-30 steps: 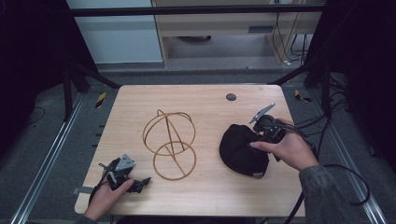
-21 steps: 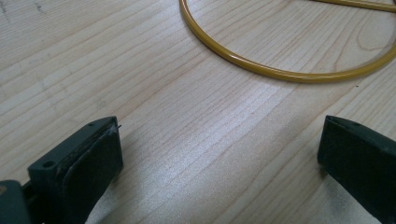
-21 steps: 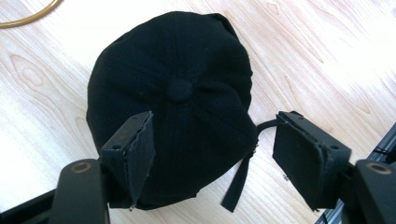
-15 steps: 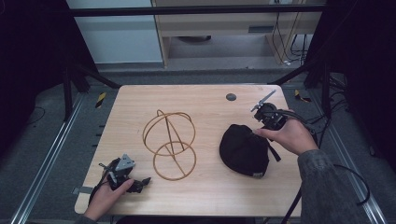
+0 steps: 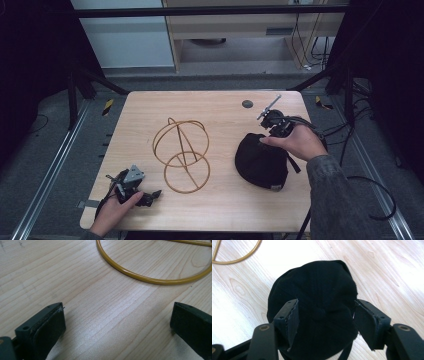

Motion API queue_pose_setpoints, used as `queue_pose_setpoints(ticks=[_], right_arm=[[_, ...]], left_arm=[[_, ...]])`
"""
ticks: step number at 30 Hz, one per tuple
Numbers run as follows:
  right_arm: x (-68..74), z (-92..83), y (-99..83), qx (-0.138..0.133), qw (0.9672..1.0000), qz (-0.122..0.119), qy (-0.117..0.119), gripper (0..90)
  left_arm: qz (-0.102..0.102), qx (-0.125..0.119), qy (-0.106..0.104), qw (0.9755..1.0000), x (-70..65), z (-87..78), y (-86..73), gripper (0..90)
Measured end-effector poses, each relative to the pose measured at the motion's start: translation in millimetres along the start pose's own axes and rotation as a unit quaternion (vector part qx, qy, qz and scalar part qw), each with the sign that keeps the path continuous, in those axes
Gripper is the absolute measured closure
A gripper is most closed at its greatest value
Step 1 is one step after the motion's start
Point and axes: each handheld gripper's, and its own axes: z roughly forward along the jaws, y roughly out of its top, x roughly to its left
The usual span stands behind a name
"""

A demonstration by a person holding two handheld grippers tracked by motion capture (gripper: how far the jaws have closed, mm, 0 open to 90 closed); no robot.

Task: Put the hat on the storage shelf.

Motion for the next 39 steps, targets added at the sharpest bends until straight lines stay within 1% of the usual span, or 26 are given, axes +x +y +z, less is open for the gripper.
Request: queue_pose_setpoints(ticks=[2,4,6,11,12,14,15,16,17,18,20,21,22,23,24,26,27,28,32,33,34,36,39], right_arm=[[1.1,2.7,0.7,0.003,1.0000,-0.003,0.001,41.3],[2.7,9.1,1.4,0.008,0.9999,-0.007,0.003,42.2],[3.8,17.5,1.2,0.021,0.9997,-0.006,0.006,42.7],[4.2,24.4,2.1,0.029,0.9995,-0.004,0.011,43.8],[4.0,26.6,2.3,0.034,0.9993,-0.003,0.012,45.8],[4.1,27.5,2.1,0.036,0.9993,-0.003,0.011,46.2],[4.1,29.7,1.1,0.041,0.9991,-0.006,0.008,47.7],[4.6,29.7,0.9,0.042,0.9991,-0.003,0.009,49.8],[4.6,29.7,0.9,0.042,0.9991,-0.003,0.009,49.8],[3.9,30.1,0.3,0.043,0.9990,-0.006,0.009,52.1],[4.0,31.4,-0.6,0.044,0.9990,-0.003,0.013,56.8],[3.4,32.4,-1.2,0.043,0.9990,-0.006,0.014,59.1],[2.3,34.6,-2.3,0.043,0.9990,-0.005,0.013,64.9],[2.7,35.4,-2.2,0.045,0.9989,0.000,0.010,67.2],[2.8,35.9,-2.3,0.044,0.9989,0.002,0.012,70.0],[2.7,36.0,-2.3,0.044,0.9990,0.000,0.012,71.7],[2.8,34.8,-2.4,0.042,0.9990,-0.005,0.017,73.3],[3.5,33.8,-2.3,0.043,0.9989,-0.003,0.016,73.6],[5.5,28.4,-3.6,0.033,0.9993,-0.008,0.018,74.3],[6.9,23.2,-5.2,0.024,0.9995,-0.008,0.017,74.4],[6.9,23.2,-5.2,0.024,0.9995,-0.008,0.017,74.4],[7.3,16.9,-7.3,0.010,0.9998,-0.010,0.013,74.5],[6.7,5.1,-10.9,-0.013,0.9998,0.000,0.017,74.6]], left_arm=[[0.000,0.000,0.000,1.0000,0.0,0.0,0.0,0.0],[0.000,0.000,0.000,1.0000,0.0,0.0,0.0,0.0],[0.000,0.000,0.000,1.0000,0.0,0.0,0.0,0.0],[0.000,0.000,0.000,1.0000,0.1,0.1,0.1,0.0],[0.000,0.000,0.000,1.0000,0.1,0.1,0.1,0.0],[0.001,0.000,0.000,1.0000,0.1,0.1,0.1,0.0],[0.001,0.000,0.000,1.0000,0.1,0.1,0.1,0.0],[0.001,0.000,0.000,1.0000,0.1,0.1,0.1,0.0],[0.001,0.000,0.000,1.0000,0.1,0.1,0.1,0.0],[0.000,0.000,0.000,1.0000,0.1,0.1,0.1,0.0],[0.000,0.000,0.000,1.0000,0.1,0.2,0.2,0.0],[0.000,0.000,0.001,1.0000,0.0,0.3,0.3,0.0],[0.000,0.000,0.001,1.0000,0.1,0.4,0.5,0.0],[0.000,0.000,0.001,1.0000,0.1,0.4,0.4,0.0],[0.000,0.000,0.001,1.0000,0.1,0.4,0.4,0.0],[0.000,0.000,0.001,1.0000,0.1,0.4,0.4,0.0],[0.000,0.000,0.001,1.0000,0.0,0.4,0.4,0.0],[0.000,0.000,0.001,1.0000,0.0,0.4,0.4,0.0],[0.000,0.000,0.001,1.0000,0.0,0.4,0.4,0.0],[0.000,0.000,0.001,1.0000,0.0,0.4,0.4,0.0],[0.000,0.000,0.001,1.0000,0.0,0.4,0.4,0.0],[-0.001,0.000,0.001,1.0000,-0.1,0.4,0.3,0.0],[-0.002,0.000,0.001,1.0000,-0.2,0.5,0.3,0.0]])
